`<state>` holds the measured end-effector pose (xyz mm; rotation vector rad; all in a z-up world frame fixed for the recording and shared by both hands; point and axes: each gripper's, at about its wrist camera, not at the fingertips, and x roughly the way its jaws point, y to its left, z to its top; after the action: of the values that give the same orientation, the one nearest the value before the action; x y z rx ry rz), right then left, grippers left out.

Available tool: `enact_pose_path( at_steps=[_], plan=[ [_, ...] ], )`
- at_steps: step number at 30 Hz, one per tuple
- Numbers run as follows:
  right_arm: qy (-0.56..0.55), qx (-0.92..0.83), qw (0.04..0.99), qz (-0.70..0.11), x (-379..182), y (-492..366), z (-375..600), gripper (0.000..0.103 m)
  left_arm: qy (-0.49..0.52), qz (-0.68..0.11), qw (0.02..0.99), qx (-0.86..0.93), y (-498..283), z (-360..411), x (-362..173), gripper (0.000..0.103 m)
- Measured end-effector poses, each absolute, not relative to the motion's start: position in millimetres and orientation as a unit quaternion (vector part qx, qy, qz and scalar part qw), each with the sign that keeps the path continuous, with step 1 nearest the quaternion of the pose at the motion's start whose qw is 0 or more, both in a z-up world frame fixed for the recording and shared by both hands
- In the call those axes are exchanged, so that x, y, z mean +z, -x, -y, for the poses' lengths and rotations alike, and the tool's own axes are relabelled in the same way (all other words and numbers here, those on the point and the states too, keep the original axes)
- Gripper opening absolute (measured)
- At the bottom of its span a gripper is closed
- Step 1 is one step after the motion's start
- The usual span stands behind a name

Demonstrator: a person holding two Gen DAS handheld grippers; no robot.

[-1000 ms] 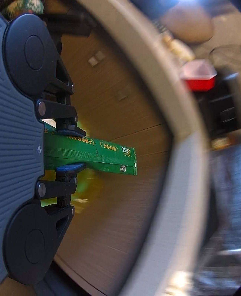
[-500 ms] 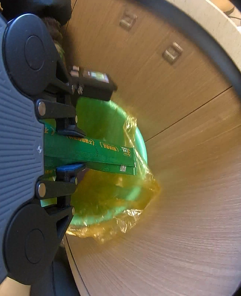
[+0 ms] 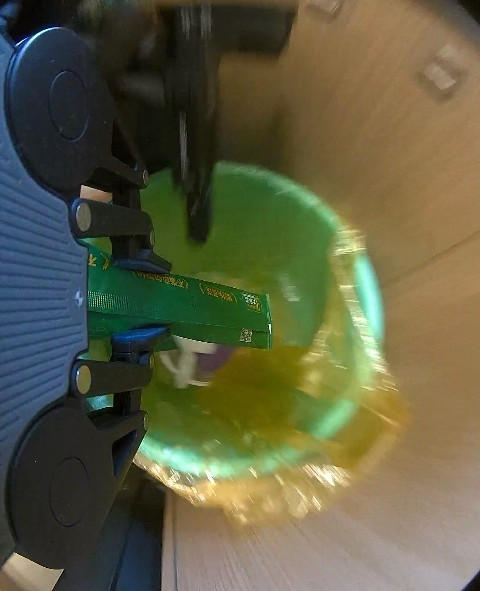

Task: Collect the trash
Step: 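Lower the glove into the bin and open the left tool while the right tool lowers the wrapper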

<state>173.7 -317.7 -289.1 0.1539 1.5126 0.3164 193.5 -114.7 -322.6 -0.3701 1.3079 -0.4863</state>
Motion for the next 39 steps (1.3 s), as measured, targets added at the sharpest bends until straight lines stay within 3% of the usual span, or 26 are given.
enact_pose_path(
  at_steps=[6,14,17,22,25,29,39],
  plan=[
    [-0.047,0.129,0.61,-0.78,-370,-211,286,0.03,0.168,-0.561,0.779,-0.226,-186,93,-297,0.019],
    [0.04,0.102,0.561,-0.82,-460,-246,248,0.03,0.184,-0.549,0.782,-0.232,-189,78,-299,0.019],
    [0.03,0.103,0.562,-0.82,-476,-255,241,0.03,0.177,-0.549,0.783,-0.232,-188,78,-299,0.019],
    [0.145,0.082,0.609,-0.775,-483,-253,230,0.03,0.177,-0.546,0.782,-0.241,-186,77,-298,0.019],
    [0.109,0.071,0.605,-0.785,-473,-254,248,0.031,0.175,-0.543,0.785,-0.241,-182,75,-293,0.019],
    [0.073,0.092,0.643,-0.757,-421,-242,262,0.054,0.164,-0.54,0.791,-0.235,-178,79,-288,0.019],
    [0.018,0.123,0.716,-0.687,-311,-186,273,0.055,0.11,-0.507,0.824,-0.228,-141,97,-243,0.019]
  ],
)
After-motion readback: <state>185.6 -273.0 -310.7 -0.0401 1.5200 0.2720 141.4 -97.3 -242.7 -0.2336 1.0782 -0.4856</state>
